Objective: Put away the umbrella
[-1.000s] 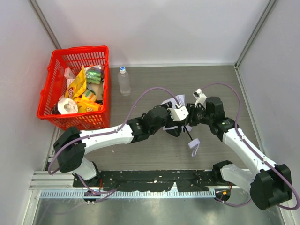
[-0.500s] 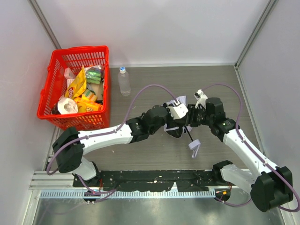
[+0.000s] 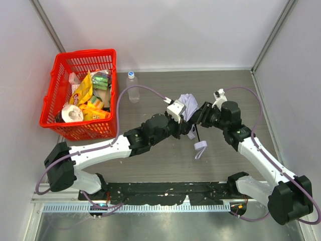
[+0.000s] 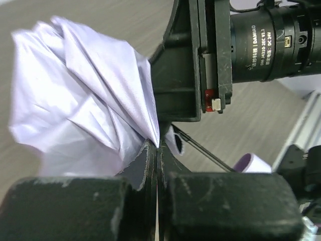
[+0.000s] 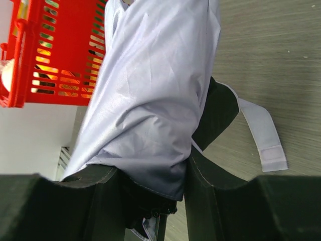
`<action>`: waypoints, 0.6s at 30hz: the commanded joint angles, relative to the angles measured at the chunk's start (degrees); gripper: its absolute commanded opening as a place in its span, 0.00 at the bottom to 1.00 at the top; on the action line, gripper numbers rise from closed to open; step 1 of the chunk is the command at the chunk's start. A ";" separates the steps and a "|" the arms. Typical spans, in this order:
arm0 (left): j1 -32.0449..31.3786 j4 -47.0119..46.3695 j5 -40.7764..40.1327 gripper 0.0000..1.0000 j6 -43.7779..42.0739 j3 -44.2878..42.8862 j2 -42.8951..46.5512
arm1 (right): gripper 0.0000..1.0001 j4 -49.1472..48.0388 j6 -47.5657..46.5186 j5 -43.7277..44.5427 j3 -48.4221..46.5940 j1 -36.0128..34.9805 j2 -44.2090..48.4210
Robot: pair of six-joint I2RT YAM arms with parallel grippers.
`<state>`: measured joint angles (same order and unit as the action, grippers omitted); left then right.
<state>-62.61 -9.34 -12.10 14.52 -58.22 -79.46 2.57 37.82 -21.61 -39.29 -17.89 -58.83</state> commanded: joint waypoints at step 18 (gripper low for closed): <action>8.81 2.13 16.57 0.55 18.44 8.29 13.00 | 0.01 -6.61 -14.43 -0.37 0.00 0.22 7.76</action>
<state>-57.01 -8.86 0.23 32.14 -50.50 -74.17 1.85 30.15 -21.52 -38.76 -17.87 -55.20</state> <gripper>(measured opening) 0.536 0.442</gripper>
